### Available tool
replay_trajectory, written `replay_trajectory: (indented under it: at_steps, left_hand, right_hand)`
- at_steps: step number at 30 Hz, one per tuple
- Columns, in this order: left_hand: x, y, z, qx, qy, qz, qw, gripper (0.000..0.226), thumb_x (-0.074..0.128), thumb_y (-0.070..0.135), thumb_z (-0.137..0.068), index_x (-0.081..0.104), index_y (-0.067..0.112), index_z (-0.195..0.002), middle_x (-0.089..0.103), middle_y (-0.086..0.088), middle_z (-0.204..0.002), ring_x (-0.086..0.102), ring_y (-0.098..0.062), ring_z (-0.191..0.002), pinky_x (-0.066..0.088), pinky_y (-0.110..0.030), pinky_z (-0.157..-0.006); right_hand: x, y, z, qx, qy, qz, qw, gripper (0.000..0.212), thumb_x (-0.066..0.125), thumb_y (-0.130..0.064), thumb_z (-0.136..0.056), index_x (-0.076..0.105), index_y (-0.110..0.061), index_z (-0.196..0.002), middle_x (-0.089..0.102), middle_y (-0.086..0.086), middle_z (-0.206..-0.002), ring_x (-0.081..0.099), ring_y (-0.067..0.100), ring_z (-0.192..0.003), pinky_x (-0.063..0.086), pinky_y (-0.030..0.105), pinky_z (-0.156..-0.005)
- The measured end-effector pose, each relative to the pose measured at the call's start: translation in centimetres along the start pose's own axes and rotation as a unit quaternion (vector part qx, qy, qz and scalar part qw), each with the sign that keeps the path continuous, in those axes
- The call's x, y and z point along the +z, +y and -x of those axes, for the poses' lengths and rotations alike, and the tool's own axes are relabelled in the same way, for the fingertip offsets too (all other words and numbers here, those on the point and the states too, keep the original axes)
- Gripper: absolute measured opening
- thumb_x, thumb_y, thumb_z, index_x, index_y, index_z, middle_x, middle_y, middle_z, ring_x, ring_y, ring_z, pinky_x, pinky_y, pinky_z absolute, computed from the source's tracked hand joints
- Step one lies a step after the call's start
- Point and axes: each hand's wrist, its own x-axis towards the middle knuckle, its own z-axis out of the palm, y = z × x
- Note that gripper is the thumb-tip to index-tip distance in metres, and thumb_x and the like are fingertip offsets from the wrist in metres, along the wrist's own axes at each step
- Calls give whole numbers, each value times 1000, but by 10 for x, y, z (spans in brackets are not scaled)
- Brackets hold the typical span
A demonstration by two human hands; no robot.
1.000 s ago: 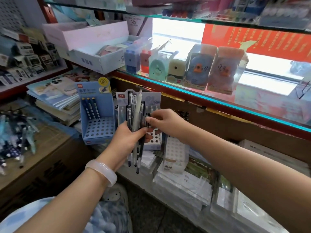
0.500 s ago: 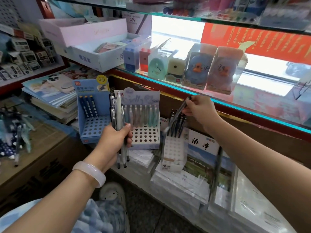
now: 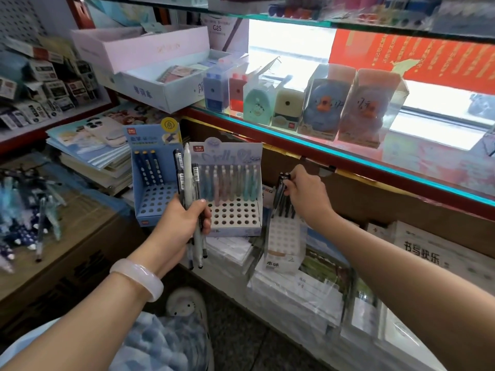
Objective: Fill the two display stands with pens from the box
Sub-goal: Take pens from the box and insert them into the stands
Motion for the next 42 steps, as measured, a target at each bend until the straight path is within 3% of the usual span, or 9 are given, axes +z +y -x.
replay_trajectory:
  at_steps: [11,19,26,29,31,33,35,38,42]
  left_hand:
    - [-4,7,6,12,-23,-2,1000,11,46,5,-95,53,12,-90,61,-7,-75,60,-8,-53,56,-22,-56]
    - [-7,4,8,4,-21,2,1000,8,46,5,-95,52,10,-93,61,-7,-75,61,-8,-53,55,-20,-53]
    - [-3,7,11,-1,-37,20,999,11,48,3,-93,54,13,-92,64,-8,-77,64,-7,-54,56,-21,-54]
    - [-4,10,13,6,-50,22,998,10,51,3,-92,57,10,-88,66,-7,-76,65,-7,-56,55,-20,-54]
    - [-4,9,14,11,-50,23,998,10,52,3,-91,59,8,-87,67,-6,-74,65,-7,-56,55,-19,-54]
    - [-2,7,14,9,-51,32,998,9,52,3,-91,60,6,-87,68,-5,-71,65,-8,-56,54,-19,-53]
    - [4,3,15,-3,-59,42,997,9,53,3,-90,61,6,-90,69,-4,-69,65,-9,-56,55,-20,-53]
    - [13,0,16,-12,-72,57,996,10,54,1,-89,61,5,-96,68,-6,-68,66,-13,-57,55,-22,-54]
    - [14,1,15,-8,-64,72,995,9,55,0,-89,60,3,-96,67,-10,-73,68,-15,-60,56,-23,-54]
  right_hand:
    - [6,-13,5,-29,-6,91,995,13,44,-19,-99,43,-9,-109,56,5,-80,54,19,-64,37,25,-52]
    - [11,-11,4,-25,-21,112,993,12,42,-20,-100,42,-9,-105,52,5,-80,51,21,-66,38,30,-56]
    - [27,4,5,22,-43,64,997,13,45,-17,-99,41,-10,-89,55,9,-78,46,17,-59,32,28,-48]
    - [15,-8,1,17,-63,138,988,16,49,-26,-97,48,-10,-100,63,12,-95,56,24,-75,40,31,-60]
    - [2,-20,3,-11,-20,188,982,29,51,-32,-96,47,-13,-117,64,7,-96,62,23,-81,43,29,-62]
    - [-7,-37,9,-68,16,115,991,33,53,-34,-95,47,-17,-122,64,-1,-92,65,17,-80,49,26,-64]
    - [-8,-58,15,-90,-47,-48,994,30,53,-32,-94,54,-15,-119,63,-4,-91,65,11,-81,54,25,-73]
    - [0,-77,19,-39,-151,-249,956,22,54,-25,-95,62,-9,-108,67,0,-86,66,11,-80,57,24,-75]
    - [-1,-82,19,9,-168,-345,924,11,57,-20,-93,63,-10,-94,67,4,-83,65,10,-74,56,17,-65]
